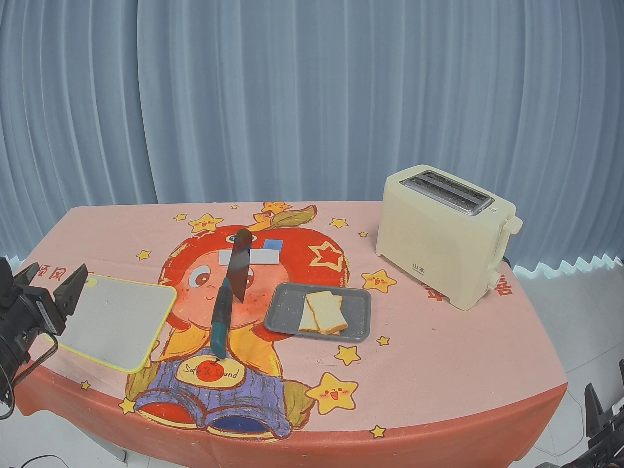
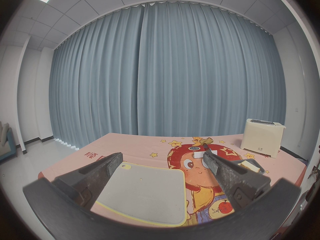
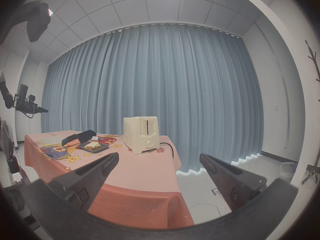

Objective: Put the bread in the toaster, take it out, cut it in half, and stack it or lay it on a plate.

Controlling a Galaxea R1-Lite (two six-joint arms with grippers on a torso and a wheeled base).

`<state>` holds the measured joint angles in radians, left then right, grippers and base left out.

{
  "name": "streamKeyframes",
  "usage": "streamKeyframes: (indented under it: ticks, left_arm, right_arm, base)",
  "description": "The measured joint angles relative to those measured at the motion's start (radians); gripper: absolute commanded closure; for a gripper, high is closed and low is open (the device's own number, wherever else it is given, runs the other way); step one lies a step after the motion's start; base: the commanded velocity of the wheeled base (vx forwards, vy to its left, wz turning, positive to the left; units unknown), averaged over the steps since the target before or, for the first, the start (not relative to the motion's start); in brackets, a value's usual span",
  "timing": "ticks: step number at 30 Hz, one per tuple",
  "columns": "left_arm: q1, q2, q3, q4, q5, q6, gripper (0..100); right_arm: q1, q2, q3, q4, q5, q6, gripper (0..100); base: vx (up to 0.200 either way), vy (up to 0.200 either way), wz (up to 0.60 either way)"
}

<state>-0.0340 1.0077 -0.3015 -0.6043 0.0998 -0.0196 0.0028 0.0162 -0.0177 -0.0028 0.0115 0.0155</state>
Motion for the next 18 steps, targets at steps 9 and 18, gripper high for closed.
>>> streamKeyframes:
  ticks: [9,18]
  left_arm:
    - [0.013,-0.06,0.061,0.0,0.0,0.0,0]
    - [0.013,-0.141,0.132,0.003,0.0,0.0,0]
  right_arm:
    - [0.0,0.0,0.0,0.0,0.0,0.0,0]
    - [0.0,0.0,0.0,0.0,0.0,0.0,0]
  base:
    - [0.0,0.0,0.0]
    - [0.0,0.0,0.0]
